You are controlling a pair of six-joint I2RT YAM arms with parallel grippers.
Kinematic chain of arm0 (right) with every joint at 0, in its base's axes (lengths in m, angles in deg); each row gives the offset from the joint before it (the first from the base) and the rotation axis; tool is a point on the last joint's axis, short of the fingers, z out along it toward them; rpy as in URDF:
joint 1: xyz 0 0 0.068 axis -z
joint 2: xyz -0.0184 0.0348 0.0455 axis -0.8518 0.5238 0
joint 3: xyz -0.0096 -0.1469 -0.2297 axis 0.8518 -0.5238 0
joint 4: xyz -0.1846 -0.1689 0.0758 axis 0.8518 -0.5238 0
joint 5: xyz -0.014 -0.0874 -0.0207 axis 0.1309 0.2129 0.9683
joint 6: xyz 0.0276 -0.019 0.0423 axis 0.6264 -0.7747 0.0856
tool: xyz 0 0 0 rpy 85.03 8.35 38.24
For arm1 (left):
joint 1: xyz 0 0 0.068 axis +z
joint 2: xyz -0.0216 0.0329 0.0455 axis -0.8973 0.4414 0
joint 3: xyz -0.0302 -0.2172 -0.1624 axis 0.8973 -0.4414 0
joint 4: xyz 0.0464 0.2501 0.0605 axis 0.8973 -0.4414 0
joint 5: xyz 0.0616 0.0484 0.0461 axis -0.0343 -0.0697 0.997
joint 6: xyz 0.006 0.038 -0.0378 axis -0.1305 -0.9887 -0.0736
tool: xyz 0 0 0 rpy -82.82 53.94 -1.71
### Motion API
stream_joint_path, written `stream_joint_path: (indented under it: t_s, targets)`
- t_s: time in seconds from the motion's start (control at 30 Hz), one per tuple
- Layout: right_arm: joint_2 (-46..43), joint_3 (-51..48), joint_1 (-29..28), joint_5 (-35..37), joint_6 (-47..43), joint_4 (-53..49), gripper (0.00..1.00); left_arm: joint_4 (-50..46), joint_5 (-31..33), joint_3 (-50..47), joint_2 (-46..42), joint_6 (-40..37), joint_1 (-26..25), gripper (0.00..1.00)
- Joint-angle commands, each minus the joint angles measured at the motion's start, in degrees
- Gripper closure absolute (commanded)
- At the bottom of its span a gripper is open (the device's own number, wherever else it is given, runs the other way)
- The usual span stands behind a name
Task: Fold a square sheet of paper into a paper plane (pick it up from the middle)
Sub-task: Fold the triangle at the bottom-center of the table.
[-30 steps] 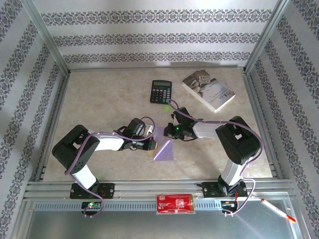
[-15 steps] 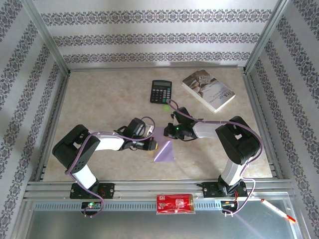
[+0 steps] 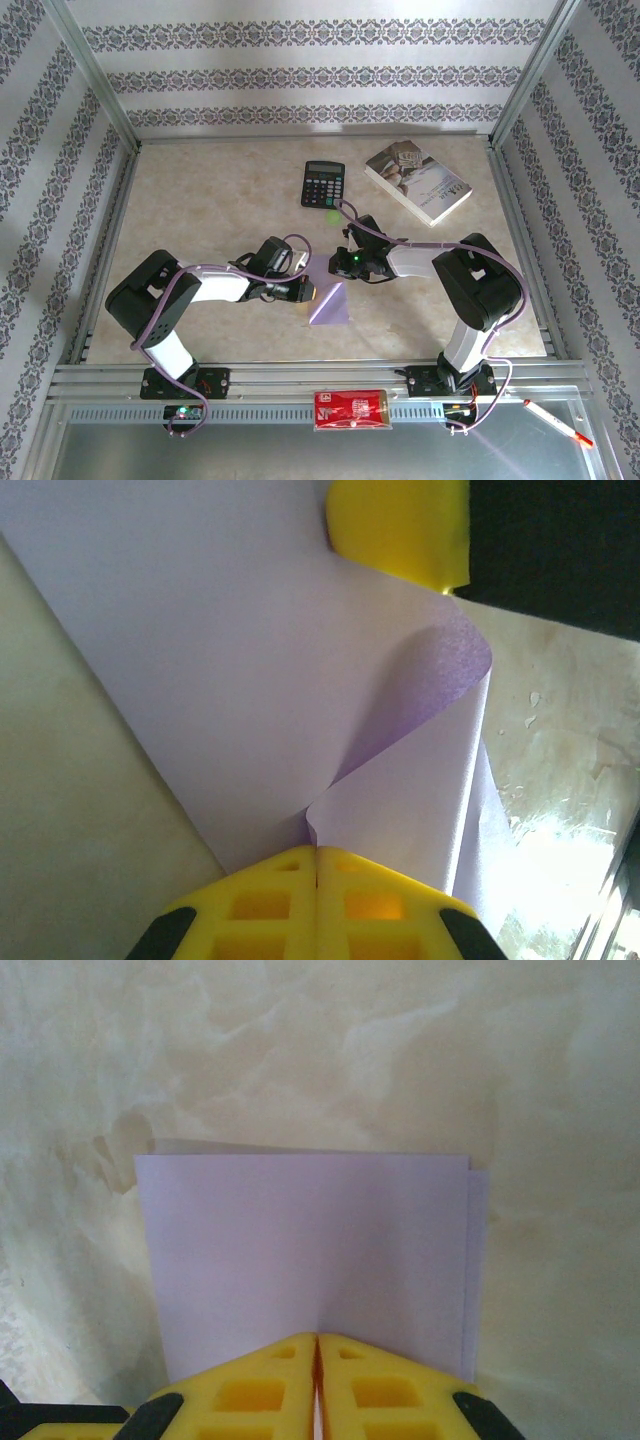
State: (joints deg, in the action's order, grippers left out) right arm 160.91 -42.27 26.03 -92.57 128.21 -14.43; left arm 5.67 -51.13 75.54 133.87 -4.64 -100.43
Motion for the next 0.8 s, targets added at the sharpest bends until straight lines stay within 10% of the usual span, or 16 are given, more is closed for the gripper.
stream_joint_path:
  t_s: [0.0,0.5,0.77]
  targets:
    - [0.65,-0.46,0.08,1.02,-1.12,-4.28,0.87,-5.69,2.73,2.13,0.76,-2.73,0.59,1.0]
    - [-18.18,-7.36,2.68,-1.61,2.66,-4.58,0.81,-14.3,7.29,3.91,5.01,-2.45,0.5,1.0]
    - [-24.07,-19.43,-15.62,8.19,20.75,11.61,0.94,-14.48,7.4,3.64,6.93,-0.95,0.5,1.0]
